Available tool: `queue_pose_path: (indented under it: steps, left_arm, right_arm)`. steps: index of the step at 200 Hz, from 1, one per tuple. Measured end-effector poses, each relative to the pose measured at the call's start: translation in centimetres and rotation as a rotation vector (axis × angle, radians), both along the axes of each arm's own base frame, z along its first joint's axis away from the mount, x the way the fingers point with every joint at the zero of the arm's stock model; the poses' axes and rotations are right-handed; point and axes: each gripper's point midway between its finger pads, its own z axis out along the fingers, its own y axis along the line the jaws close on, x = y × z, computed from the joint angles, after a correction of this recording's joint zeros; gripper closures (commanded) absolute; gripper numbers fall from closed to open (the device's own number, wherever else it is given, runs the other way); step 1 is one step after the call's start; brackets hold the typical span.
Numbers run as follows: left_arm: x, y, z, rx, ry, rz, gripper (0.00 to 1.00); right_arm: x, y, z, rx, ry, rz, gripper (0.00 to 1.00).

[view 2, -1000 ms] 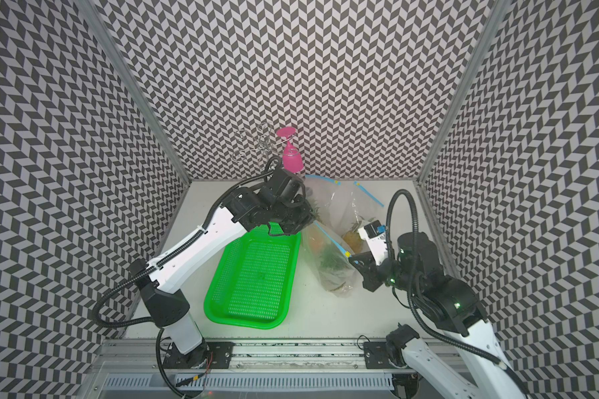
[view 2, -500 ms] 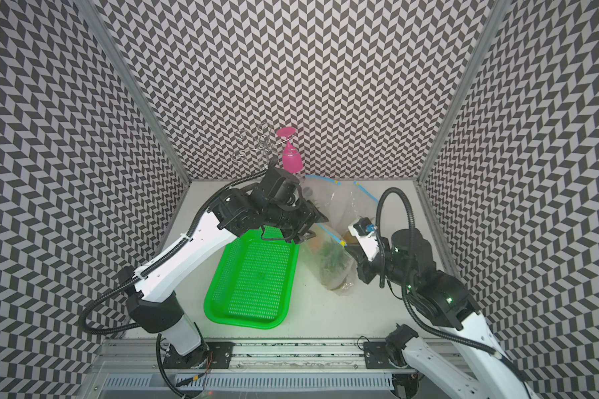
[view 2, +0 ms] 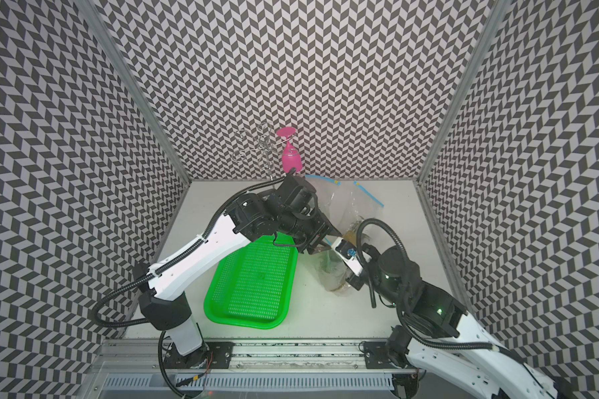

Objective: Open the zip-top bag and take out the pineapple
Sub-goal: Unzip the zipper on the zipper food storage bag.

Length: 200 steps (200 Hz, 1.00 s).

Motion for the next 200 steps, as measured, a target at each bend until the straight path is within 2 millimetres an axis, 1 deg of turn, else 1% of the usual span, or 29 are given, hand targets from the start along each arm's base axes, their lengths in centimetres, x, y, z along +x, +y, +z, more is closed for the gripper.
queue_pose_path:
  steps: [26,59,82,110,138,179,193,200]
  left_arm:
    - [-0.1,0.1,-0.2,0.008,0.009,0.004,0.65]
    - [-0.2,0.3,-0.5,0.021,0.020,0.003,0.67]
    - [-0.2,0.1,-1.3,0.040,0.031,-0.003,0.71]
    - [-0.2,0.0,-2.5,0.071,0.051,-0.010,0.78]
    - [-0.3,0.2,-2.9,0.088,0.058,-0.017,0.84]
    - [-0.1,0.6,-3.2,0.104,0.059,-0.016,0.85]
    - [0.0,0.7,-3.2,0.105,0.058,-0.013,0.84]
    - [0.0,0.7,-3.2,0.105,0.057,-0.012,0.80]
  right_arm:
    - [0.1,0.1,0.1,-0.010,-0.032,-0.024,1.00]
    - [-0.2,0.5,0.2,-0.018,-0.061,-0.035,1.00]
    - [-0.4,1.0,0.2,-0.028,-0.076,-0.035,1.00]
    - [-0.7,1.2,0.2,-0.037,-0.090,-0.046,1.00]
    - [-0.9,1.4,0.1,-0.049,-0.102,-0.058,1.00]
    - [-0.9,1.5,-0.2,-0.048,-0.108,-0.078,1.00]
    - [-0.8,1.5,-0.4,-0.048,-0.105,-0.085,1.00]
    - [-0.8,1.4,-0.5,-0.049,-0.104,-0.090,1.00]
